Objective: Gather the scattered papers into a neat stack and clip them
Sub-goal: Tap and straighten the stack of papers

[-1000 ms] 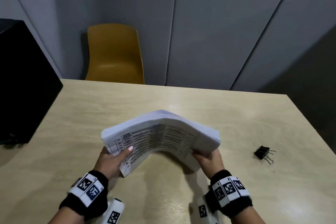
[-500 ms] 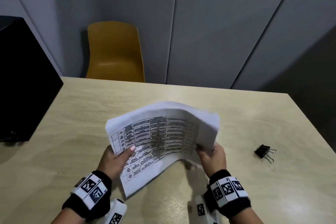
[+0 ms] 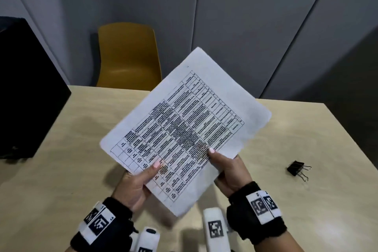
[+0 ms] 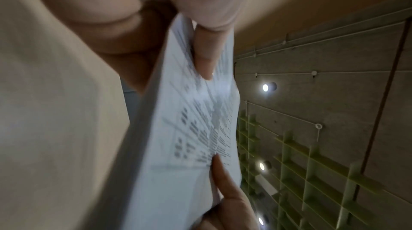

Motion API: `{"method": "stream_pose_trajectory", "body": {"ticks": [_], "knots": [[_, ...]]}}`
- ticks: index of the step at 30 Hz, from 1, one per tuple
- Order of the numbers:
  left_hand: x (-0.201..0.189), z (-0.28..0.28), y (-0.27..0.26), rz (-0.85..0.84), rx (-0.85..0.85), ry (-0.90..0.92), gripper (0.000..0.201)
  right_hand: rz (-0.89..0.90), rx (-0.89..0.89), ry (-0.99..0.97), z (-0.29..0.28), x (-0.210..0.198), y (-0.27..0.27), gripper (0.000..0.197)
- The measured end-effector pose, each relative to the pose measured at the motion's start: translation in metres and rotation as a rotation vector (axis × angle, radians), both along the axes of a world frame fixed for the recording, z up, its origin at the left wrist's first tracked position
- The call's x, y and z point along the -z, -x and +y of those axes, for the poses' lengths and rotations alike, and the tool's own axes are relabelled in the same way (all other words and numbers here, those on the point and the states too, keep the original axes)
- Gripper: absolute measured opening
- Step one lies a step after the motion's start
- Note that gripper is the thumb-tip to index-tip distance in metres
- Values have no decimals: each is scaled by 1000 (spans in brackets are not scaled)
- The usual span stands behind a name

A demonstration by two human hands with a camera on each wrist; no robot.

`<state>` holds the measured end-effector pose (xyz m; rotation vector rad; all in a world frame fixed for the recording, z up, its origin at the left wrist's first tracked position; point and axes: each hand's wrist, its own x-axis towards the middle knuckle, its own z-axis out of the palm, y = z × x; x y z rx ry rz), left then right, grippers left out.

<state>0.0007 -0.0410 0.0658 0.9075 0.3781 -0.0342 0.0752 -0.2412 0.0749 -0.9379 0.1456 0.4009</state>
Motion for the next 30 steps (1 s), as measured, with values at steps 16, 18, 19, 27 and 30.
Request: {"method": "stream_pose_trajectory", "body": {"ticks": [16,18,19,27,30], "knots": [[-34,17,-28,-278,107,-659,21,-381,2,567,-20,-10,0,27],[-34,15,-30,-294,81,-692,25,-436,32,615,-19,-13,-1,34],[-35,16,-30,-296,61,-697,23,-453,39,617,-19,-13,-2,33],[-30,18,-32,-370,-65,-694,49,-435,137,500,-25,-15,-5,19],[-38,5,-33,-397,-95,-714,19,-456,151,470,-20,-19,-5,30]]}}
